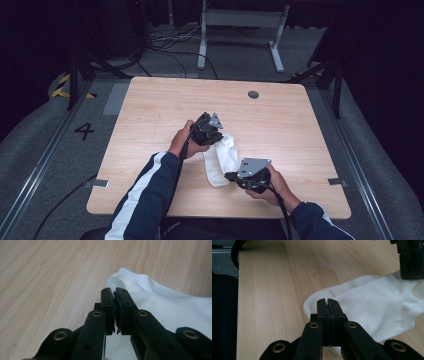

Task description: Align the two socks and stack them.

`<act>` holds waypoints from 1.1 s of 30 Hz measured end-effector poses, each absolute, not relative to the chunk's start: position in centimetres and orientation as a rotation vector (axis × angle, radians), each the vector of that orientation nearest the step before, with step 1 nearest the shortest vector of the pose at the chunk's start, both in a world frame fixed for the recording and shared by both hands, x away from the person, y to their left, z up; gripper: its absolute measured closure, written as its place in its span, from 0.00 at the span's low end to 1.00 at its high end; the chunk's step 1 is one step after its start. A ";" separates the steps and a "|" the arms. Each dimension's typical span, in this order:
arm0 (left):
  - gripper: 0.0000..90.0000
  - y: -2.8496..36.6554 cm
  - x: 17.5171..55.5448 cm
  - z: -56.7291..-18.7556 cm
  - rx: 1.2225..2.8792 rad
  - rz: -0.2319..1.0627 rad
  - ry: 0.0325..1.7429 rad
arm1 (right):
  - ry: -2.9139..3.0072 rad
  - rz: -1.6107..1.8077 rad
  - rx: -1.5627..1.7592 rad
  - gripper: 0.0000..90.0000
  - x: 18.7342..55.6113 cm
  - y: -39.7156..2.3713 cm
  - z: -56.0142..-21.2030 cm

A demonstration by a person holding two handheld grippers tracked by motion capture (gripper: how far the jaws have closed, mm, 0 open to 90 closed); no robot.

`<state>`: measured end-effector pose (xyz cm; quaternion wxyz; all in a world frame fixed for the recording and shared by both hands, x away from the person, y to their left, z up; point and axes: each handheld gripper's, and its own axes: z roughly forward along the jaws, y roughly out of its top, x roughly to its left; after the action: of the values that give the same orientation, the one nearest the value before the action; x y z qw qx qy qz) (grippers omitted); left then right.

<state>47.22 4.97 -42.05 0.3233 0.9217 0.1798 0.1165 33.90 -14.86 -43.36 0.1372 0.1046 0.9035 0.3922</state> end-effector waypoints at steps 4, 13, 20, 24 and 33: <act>0.94 6.1 47.5 -42.6 2.424 0.298 0.489 | 2.626 1.114 0.289 0.99 34.2 -13.0 -43.6; 0.94 7.3 47.7 -44.7 2.448 0.291 0.529 | 2.684 1.113 0.277 0.97 35.0 -10.9 -44.6; 0.92 7.0 47.8 -45.8 2.424 0.284 0.539 | 2.725 1.164 0.290 0.81 34.7 -11.3 -44.7; 0.91 7.2 47.6 -46.0 2.415 0.285 0.544 | 2.679 1.231 0.319 0.79 34.5 -12.9 -43.4; 0.90 8.4 47.4 -46.1 2.383 0.256 0.571 | 2.706 1.167 0.315 0.79 34.8 -14.0 -44.5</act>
<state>47.36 8.35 -46.14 0.3325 0.9122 0.2185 0.0982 34.76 -13.97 -44.51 0.0888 0.1059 0.9095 0.3921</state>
